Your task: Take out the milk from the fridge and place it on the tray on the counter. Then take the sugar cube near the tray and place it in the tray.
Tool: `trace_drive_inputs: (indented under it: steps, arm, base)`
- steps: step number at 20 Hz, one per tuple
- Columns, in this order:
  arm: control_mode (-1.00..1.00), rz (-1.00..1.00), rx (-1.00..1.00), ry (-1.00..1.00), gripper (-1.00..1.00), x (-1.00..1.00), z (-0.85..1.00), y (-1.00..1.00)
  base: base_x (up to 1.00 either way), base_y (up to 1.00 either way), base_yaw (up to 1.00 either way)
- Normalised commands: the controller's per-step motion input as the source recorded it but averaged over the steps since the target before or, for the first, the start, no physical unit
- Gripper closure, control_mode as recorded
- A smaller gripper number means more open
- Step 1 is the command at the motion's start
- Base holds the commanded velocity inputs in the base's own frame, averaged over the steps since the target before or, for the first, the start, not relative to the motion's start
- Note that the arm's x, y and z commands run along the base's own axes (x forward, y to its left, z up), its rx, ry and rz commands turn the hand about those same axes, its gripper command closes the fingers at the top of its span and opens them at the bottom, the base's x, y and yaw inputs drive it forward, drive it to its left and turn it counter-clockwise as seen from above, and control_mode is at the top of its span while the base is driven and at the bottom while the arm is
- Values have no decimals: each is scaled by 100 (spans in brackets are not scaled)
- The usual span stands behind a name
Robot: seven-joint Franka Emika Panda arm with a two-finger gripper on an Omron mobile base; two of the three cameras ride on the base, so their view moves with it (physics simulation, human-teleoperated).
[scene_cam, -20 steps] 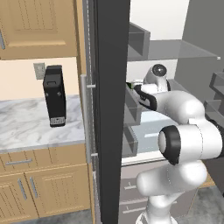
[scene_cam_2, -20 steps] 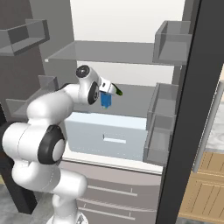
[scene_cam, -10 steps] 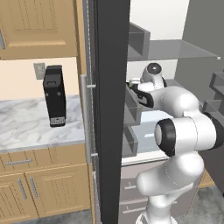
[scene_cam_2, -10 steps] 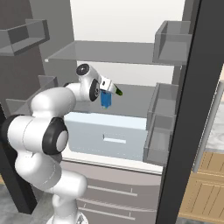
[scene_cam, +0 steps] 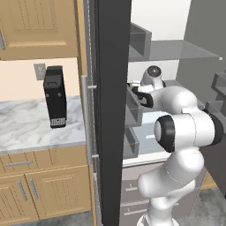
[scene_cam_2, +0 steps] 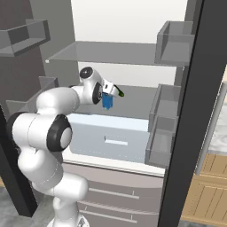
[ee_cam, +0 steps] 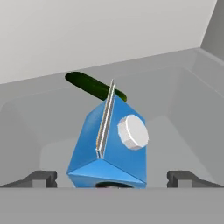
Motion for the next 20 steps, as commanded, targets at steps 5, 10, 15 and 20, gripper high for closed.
trace_drive_inputs:
  steps: [5,10,15,20]
  arm:
    - [-100,0,0,0,-100,12,-11,0]
    - [-100,0,0,0,-100,17,-10,0]
    - [-100,0,0,0,-100,15,-4,0]
    - [-100,0,0,0,100,10,-5,0]
  base:
    - [0,0,0]
    - [0,0,0]
    - [0,0,0]
    - [0,0,0]
